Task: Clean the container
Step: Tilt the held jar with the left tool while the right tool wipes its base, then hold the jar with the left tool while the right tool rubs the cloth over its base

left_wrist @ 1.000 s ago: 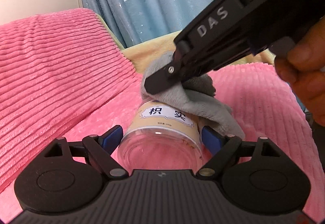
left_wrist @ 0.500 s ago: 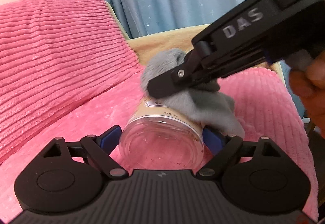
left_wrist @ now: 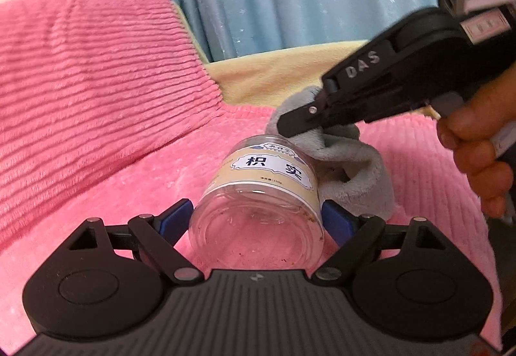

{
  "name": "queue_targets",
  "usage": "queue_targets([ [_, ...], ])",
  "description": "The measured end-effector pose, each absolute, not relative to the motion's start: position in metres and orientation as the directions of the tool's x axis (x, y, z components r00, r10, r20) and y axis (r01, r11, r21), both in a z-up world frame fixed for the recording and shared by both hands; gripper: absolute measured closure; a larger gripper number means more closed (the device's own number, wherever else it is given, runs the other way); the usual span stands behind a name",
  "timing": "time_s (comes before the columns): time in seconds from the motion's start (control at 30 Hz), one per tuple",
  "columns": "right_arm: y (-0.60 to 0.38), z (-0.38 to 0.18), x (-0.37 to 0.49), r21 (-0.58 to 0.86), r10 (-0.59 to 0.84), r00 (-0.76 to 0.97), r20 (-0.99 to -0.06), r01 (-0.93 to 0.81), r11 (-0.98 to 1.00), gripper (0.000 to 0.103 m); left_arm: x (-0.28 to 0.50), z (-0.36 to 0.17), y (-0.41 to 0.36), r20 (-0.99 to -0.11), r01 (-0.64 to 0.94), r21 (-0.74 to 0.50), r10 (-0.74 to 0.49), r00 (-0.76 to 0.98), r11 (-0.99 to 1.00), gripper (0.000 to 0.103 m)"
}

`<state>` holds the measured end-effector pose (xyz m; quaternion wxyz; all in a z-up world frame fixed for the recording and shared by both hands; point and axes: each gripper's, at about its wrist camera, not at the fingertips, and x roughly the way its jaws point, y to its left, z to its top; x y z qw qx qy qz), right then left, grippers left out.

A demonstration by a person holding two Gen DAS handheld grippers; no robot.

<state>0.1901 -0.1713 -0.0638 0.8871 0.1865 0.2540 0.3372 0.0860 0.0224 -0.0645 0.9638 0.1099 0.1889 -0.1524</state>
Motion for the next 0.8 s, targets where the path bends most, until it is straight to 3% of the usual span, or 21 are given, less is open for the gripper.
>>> queue_targets([
  [0.17, -0.165, -0.059, 0.183, 0.435, 0.679, 0.656, -0.329, -0.533, 0.726, 0.099, 0.089, -0.063, 0.037, -0.401, 0.329, 0.026, -0.292, 0.869, 0.944, 0.016],
  [0.3, -0.158, -0.055, 0.175, 0.414, 0.697, 0.647, -0.309, -0.569, 0.711, 0.099, 0.088, -0.064, 0.033, -0.4, 0.329, 0.057, -0.28, 0.873, 0.943, 0.017],
  [0.57, -0.135, -0.045, 0.157, 0.398, 0.844, 0.449, -0.292, -0.746, 0.534, 0.099, 0.085, -0.064, 0.021, -0.4, 0.34, 0.152, -0.257, 0.88, 0.928, 0.017],
  [0.8, -0.137, -0.044, 0.165, 0.361, 0.776, 0.552, -0.305, -0.687, 0.631, 0.1, 0.083, -0.064, 0.015, -0.396, 0.354, 0.183, -0.261, 0.881, 0.917, 0.018],
])
